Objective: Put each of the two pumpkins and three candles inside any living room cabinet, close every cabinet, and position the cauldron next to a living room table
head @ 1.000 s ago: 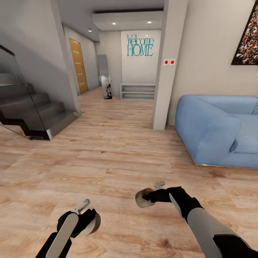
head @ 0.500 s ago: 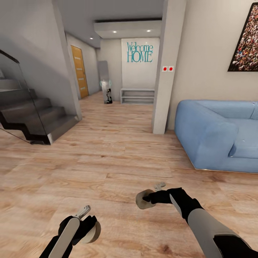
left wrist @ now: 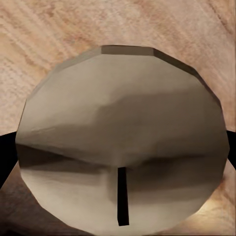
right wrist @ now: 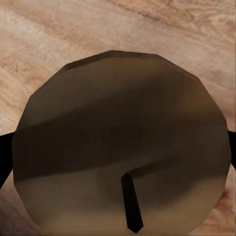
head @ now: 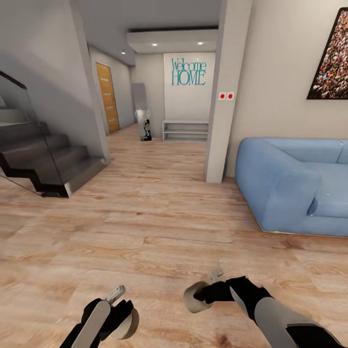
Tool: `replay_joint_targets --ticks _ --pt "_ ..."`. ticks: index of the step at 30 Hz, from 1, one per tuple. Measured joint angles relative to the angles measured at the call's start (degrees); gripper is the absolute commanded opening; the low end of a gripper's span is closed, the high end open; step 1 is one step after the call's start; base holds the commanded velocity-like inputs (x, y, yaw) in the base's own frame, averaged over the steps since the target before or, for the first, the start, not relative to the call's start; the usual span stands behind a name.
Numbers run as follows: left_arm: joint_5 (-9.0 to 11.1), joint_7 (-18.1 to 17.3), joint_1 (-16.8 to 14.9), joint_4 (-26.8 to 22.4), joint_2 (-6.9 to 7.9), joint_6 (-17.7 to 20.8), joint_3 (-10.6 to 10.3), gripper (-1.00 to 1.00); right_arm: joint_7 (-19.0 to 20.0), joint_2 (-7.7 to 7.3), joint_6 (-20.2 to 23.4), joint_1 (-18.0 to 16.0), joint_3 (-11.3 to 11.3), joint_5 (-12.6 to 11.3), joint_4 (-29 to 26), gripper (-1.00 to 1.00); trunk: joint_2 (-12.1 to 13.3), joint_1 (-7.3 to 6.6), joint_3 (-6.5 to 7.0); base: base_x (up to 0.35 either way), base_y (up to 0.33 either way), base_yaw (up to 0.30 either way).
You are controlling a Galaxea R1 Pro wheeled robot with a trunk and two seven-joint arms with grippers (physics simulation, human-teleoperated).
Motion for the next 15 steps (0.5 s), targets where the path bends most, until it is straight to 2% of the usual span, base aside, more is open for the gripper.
replay_joint_targets --ticks 6,9,11,15 --pt "-0.1 -0.6 0.0 1.9 -0.03 -0.2 -0.1 -1.0 0.0 0.05 -1.7 0.3 -0.2 -0.1 1.3 -1.0 2.4 -1.32 1.09 0.0 0.0 0.0" --pt "-0.2 -0.6 0.0 4.5 -0.08 -0.2 -0.1 -1.0 -3.5 0.03 -1.8 0.4 0.0 0.1 2.7 -1.0 3.6 -1.98 1.62 0.0 0.0 0.0" --pt "-0.2 -0.7 0.0 6.1 -0.08 -0.3 -0.1 -1.0 -7.8 0.08 -1.9 0.4 0.1 0.3 3.6 -1.0 4.4 -2.42 1.98 0.0 0.0 0.0" --pt "-0.2 -0.8 0.0 6.8 -0.16 -3.5 -0.1 -1.0 -9.4 0.28 -4.4 1.6 -0.3 -0.1 3.7 -1.0 6.0 -3.3 2.7 0.0 0.0 0.0"
